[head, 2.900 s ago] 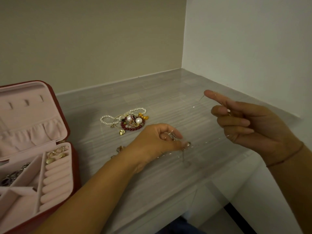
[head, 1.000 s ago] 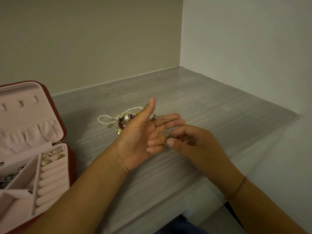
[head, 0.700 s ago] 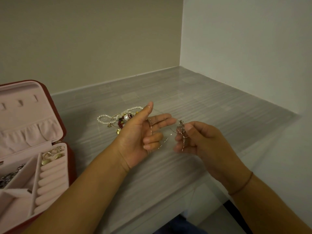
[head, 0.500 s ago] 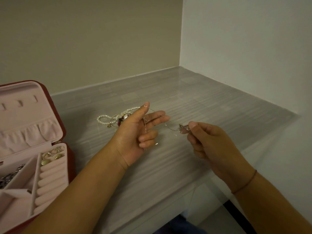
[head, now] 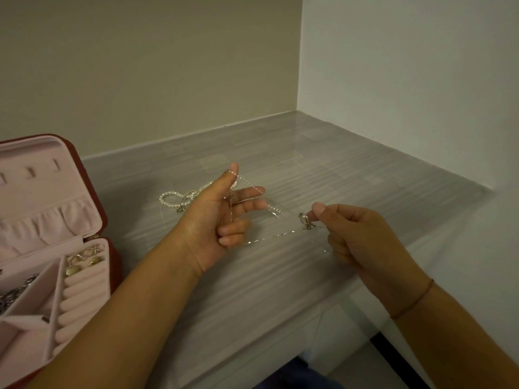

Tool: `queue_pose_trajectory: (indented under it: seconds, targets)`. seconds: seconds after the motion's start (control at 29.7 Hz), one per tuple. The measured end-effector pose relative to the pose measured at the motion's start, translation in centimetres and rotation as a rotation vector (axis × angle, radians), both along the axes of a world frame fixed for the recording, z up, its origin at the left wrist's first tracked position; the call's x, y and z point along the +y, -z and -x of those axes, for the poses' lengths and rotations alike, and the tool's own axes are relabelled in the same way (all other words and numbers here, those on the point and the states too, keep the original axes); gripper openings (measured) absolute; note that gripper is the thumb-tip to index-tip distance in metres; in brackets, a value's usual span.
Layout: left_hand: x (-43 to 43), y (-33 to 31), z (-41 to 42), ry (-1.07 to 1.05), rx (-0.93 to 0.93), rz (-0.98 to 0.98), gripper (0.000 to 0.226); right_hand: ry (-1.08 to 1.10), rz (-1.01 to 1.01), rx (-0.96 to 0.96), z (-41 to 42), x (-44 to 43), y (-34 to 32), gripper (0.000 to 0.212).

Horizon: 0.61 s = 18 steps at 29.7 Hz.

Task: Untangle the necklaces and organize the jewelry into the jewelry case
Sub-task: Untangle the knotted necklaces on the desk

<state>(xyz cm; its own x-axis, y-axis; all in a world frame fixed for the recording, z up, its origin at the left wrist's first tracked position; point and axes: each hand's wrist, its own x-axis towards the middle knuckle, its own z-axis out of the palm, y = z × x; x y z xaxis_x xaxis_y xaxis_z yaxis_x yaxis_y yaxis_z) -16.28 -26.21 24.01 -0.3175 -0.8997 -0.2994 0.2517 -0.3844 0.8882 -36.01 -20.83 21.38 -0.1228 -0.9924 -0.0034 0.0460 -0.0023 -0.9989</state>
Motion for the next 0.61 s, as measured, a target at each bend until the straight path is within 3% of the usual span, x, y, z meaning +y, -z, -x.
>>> queue_pose_trajectory:
  seconds: [0.07, 0.17, 0.27, 0.61]
  targets:
    - [0.0, -0.2, -0.1, -0.011, 0.031, -0.007, 0.061, -0.057, 0.000, 0.051, 0.3, 0.2, -0.1, 0.033]
    - [0.0, -0.3, -0.2, -0.036, 0.067, -0.012, 0.048, -0.093, -0.009, 0.131, 0.9, 0.4, -0.4, 0.018]
    - [-0.1, -0.3, -0.1, -0.040, 0.097, -0.008, 0.040, -0.091, 0.003, 0.144, 1.4, 0.3, -0.3, 0.025]
    - [-0.4, -0.1, -0.4, -0.026, 0.181, -0.038, 0.033, -0.154, 0.037, -0.183, 1.3, 0.5, -0.2, 0.007]
